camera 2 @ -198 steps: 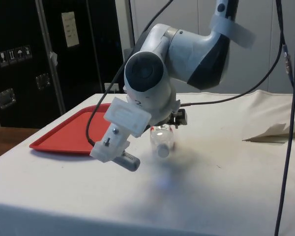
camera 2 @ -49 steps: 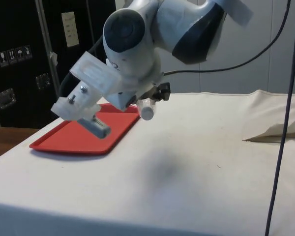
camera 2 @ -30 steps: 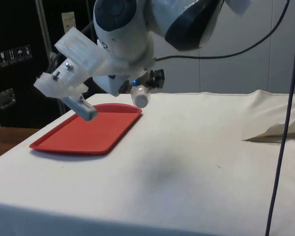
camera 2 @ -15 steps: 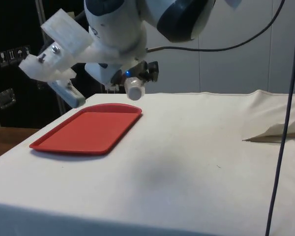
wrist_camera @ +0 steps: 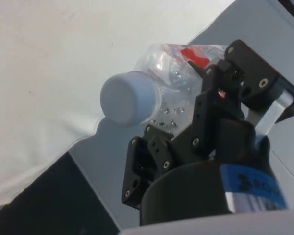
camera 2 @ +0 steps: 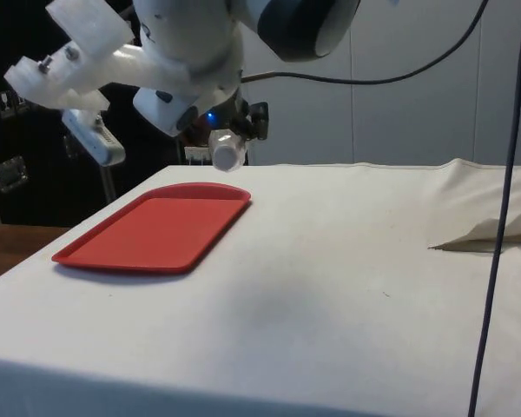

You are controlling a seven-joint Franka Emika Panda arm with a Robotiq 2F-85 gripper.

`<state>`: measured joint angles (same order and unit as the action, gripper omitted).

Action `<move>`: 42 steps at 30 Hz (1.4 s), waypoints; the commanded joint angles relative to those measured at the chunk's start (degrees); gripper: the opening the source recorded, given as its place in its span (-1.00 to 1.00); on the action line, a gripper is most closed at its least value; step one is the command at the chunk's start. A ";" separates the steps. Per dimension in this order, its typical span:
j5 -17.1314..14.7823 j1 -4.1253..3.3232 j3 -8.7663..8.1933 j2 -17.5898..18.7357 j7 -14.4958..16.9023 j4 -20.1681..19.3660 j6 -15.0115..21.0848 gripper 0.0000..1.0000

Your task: Place the bottle upright on the tray.

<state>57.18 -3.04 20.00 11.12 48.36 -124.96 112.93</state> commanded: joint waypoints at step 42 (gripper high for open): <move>-10.26 2.06 -4.70 2.23 2.75 3.61 14.38 -1.00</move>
<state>47.50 -1.32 15.24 13.24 50.53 -121.52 126.62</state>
